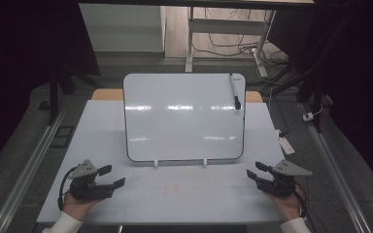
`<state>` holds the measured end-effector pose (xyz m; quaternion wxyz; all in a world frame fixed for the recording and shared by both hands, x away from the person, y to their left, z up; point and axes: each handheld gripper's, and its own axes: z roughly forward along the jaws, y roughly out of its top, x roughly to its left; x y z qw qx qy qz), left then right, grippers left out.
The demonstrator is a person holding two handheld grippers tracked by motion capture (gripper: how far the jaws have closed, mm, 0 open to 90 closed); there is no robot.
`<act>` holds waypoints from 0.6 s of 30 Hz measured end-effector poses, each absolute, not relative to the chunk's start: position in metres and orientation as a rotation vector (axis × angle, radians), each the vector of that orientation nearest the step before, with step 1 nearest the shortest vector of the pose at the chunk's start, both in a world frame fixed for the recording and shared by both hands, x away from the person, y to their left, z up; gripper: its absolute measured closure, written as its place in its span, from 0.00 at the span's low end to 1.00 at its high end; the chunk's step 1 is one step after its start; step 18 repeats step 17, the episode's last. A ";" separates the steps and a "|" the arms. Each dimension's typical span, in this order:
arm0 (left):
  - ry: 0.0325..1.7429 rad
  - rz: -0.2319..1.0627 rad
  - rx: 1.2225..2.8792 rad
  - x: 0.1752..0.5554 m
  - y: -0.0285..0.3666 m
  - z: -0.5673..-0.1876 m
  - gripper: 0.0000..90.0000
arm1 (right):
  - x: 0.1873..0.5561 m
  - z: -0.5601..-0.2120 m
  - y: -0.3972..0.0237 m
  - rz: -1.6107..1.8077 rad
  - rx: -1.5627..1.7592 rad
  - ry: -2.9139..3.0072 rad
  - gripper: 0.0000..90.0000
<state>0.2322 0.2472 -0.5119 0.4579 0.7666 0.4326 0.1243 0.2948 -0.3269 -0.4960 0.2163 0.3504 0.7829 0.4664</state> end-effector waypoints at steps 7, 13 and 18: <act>1.067 0.307 1.887 0.232 0.248 -0.512 0.26 | 0.295 -0.497 -0.324 1.287 0.961 2.176 0.54; 1.069 0.309 1.884 0.232 0.249 -0.512 0.26 | 0.294 -0.495 -0.324 1.287 0.957 2.169 0.54; 1.069 0.309 1.884 0.231 0.248 -0.512 0.26 | 0.293 -0.493 -0.323 1.285 0.945 2.163 0.54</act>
